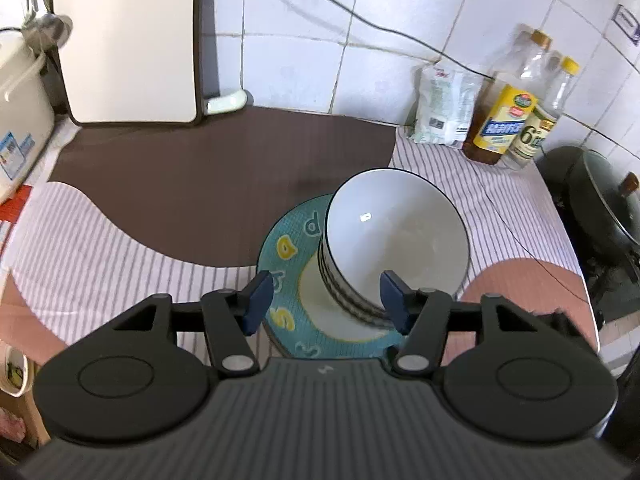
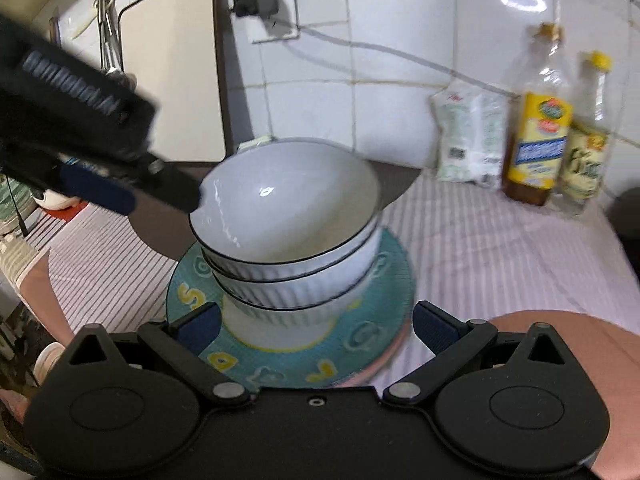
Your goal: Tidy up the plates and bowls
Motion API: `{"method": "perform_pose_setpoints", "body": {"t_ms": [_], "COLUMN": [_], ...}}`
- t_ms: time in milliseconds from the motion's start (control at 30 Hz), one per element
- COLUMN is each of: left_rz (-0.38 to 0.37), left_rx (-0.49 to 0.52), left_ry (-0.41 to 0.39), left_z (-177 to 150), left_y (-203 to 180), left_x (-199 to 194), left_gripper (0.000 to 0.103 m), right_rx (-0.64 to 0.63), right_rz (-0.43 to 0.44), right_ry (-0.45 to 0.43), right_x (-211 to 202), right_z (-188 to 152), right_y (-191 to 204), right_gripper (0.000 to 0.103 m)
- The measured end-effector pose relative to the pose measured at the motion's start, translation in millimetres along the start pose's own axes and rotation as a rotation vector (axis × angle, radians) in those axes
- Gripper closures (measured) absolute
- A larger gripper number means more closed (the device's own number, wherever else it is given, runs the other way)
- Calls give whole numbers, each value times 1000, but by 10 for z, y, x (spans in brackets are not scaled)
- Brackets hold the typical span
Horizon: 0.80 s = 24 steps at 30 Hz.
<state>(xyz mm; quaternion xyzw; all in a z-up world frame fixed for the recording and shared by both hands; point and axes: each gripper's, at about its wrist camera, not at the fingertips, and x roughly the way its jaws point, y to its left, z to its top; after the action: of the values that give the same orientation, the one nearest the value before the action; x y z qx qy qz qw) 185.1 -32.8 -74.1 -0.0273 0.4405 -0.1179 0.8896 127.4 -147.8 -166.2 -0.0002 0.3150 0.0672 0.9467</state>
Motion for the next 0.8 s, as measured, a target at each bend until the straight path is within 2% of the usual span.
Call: {"method": "perform_pose_setpoints", "body": {"t_ms": [200, 400, 500, 667, 800], "left_rz": [15, 32, 38, 49, 61], "left_rx": [9, 24, 28, 35, 77], "left_ry": [-60, -117, -137, -151, -175], "left_z": [-127, -225, -266, -342, -426], "left_y": [49, 70, 64, 44, -16], "left_x": [-444, -793, -952, -1146, -1284], "left_gripper": [35, 30, 28, 28, 21], "right_rx": [34, -31, -34, -23, -12], "right_rz": [-73, -141, -190, -225, -264], "right_ry": [-31, -57, -12, 4, 8], "right_x": [-462, -855, -954, -1192, -1398], "right_z": [86, 155, 224, 266, 302], "right_y": [-60, 59, 89, 124, 135], "right_gripper": [0, 0, 0, 0, 0]}}
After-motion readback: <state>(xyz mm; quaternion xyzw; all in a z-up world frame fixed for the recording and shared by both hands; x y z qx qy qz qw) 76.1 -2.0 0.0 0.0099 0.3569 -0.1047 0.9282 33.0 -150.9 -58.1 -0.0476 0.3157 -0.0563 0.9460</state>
